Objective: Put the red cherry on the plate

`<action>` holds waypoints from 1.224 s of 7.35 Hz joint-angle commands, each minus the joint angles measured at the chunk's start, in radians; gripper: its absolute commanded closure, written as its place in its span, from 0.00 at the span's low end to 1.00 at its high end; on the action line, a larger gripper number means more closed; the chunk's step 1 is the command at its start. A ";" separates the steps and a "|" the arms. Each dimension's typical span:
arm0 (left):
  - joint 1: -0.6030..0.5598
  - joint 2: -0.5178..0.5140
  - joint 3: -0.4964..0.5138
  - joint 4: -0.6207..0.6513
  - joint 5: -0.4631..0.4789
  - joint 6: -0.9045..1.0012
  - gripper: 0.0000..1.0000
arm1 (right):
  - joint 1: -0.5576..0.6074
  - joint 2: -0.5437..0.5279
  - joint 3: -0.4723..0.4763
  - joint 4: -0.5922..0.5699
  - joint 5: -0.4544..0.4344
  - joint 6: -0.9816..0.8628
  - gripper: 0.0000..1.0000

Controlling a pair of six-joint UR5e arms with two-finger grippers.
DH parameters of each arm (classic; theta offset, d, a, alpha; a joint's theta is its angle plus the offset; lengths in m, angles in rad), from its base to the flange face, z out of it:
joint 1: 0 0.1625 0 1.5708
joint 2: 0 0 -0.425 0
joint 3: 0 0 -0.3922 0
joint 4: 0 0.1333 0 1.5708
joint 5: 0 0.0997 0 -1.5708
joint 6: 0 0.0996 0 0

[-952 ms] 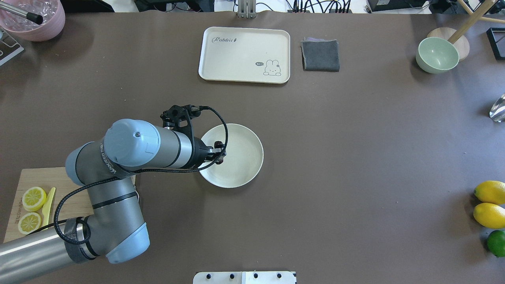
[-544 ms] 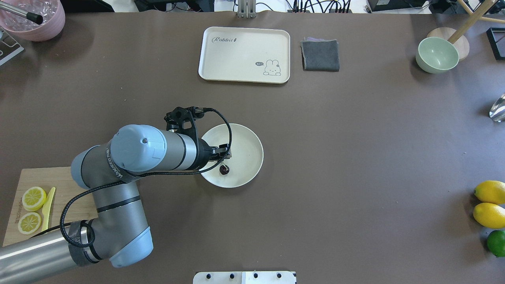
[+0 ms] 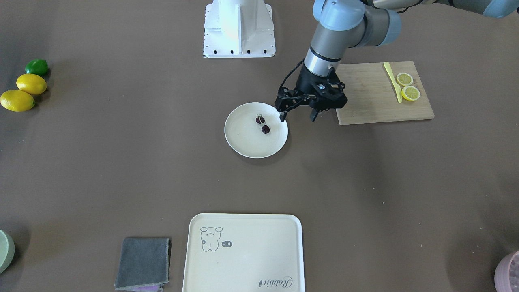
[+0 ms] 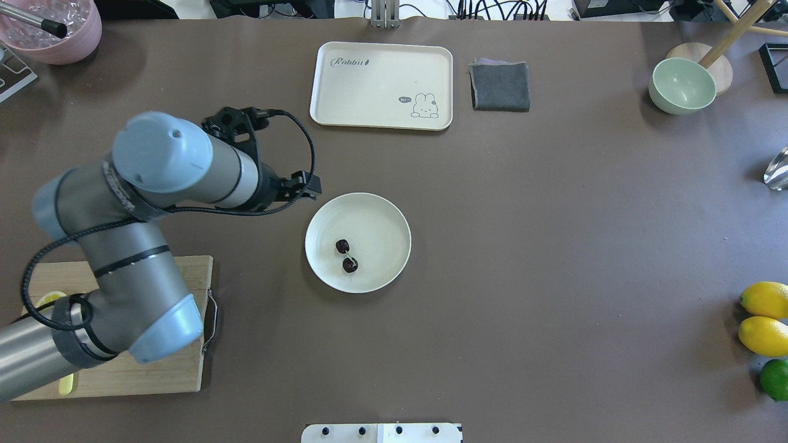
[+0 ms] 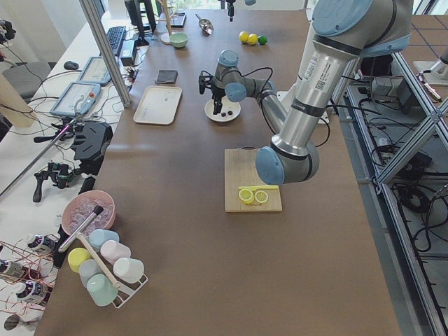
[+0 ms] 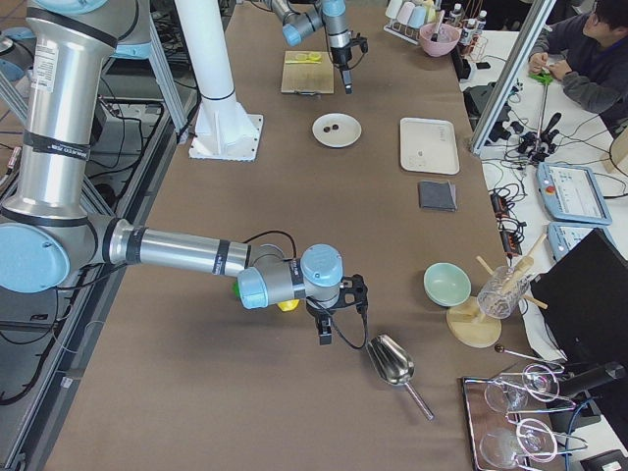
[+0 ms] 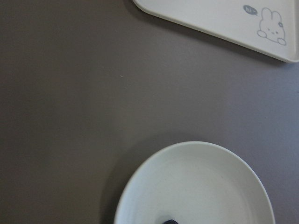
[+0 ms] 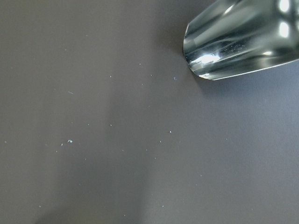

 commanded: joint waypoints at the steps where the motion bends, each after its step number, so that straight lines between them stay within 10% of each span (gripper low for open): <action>1: -0.213 0.042 -0.085 0.279 -0.132 0.297 0.02 | 0.006 0.002 0.015 -0.057 0.019 -0.011 0.00; 5: -0.666 0.345 -0.093 0.427 -0.301 1.148 0.02 | 0.110 0.007 0.166 -0.418 0.014 -0.233 0.00; 8: -0.919 0.471 -0.003 0.409 -0.346 1.386 0.02 | 0.192 0.013 0.269 -0.594 -0.036 -0.320 0.00; 9: -0.942 0.553 -0.001 0.380 -0.496 1.389 0.02 | 0.195 0.027 0.268 -0.594 -0.060 -0.320 0.00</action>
